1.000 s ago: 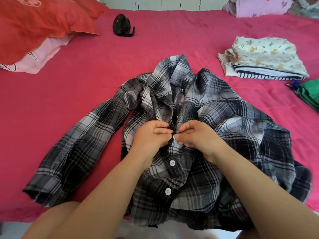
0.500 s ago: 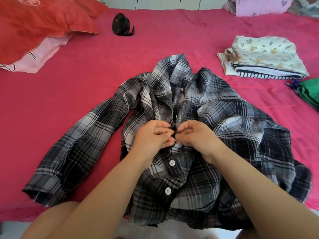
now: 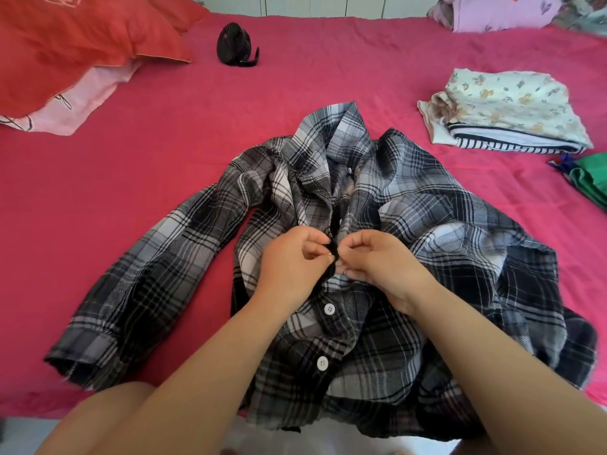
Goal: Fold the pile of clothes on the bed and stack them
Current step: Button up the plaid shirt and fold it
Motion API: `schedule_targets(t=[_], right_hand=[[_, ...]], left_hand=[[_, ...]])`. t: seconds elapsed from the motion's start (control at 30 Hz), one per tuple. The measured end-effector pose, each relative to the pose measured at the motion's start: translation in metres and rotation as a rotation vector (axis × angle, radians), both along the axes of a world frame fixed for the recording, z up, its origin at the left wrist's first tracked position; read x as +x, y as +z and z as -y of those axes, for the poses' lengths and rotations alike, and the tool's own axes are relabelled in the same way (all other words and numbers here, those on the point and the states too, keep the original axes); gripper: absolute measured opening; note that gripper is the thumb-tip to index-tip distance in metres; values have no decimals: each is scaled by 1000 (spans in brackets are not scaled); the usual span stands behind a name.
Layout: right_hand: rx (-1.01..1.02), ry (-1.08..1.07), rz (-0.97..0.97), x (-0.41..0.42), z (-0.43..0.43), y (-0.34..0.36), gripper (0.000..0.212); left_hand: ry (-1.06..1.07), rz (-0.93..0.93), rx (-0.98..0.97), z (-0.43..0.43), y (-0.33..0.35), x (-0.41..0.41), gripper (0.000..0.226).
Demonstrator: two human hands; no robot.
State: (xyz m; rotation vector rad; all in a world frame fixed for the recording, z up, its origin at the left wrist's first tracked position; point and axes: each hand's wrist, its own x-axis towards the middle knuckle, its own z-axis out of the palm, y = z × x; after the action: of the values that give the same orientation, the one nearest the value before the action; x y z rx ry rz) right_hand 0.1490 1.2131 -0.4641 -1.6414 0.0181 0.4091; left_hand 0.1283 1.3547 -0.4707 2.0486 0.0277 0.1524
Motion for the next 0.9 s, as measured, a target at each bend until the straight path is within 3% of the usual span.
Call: schedule_targets(t=[0.17, 0.3, 0.37, 0.43, 0.53, 0.6, 0.67, 0.73, 0.8, 0.9], right_hand=[[9, -43, -40, -1, -1, 1, 13], [117, -66, -137, -1, 1, 4, 17], [193, -72, -194, 0, 2, 6, 18], [200, -50, -220, -1, 2, 7, 18], [32, 46, -156, -2, 3, 7, 18], [-166, 130, -30, -2, 5, 7, 18], [-448, 158, 179, 0, 7, 6, 12], [-697, 94, 413, 3, 9, 1, 11], [-850, 44, 584, 5, 12, -4, 25], [-1108, 125, 609, 6, 19, -11, 32]], left_hand=[[-13, 73, 89, 5, -1, -5, 29], [13, 53, 39, 5, 2, -5, 30], [57, -35, -108, 4, 3, -5, 28], [76, -194, -402, 5, 5, -6, 25], [86, -462, -775, 5, 10, -7, 19], [61, -540, -775, 3, 12, -6, 16], [23, -472, -555, 2, 11, -2, 14], [6, -251, -81, -2, 7, 3, 15], [-69, -47, 437, -6, 1, 7, 30], [-209, 23, 776, -10, -13, 9, 34]])
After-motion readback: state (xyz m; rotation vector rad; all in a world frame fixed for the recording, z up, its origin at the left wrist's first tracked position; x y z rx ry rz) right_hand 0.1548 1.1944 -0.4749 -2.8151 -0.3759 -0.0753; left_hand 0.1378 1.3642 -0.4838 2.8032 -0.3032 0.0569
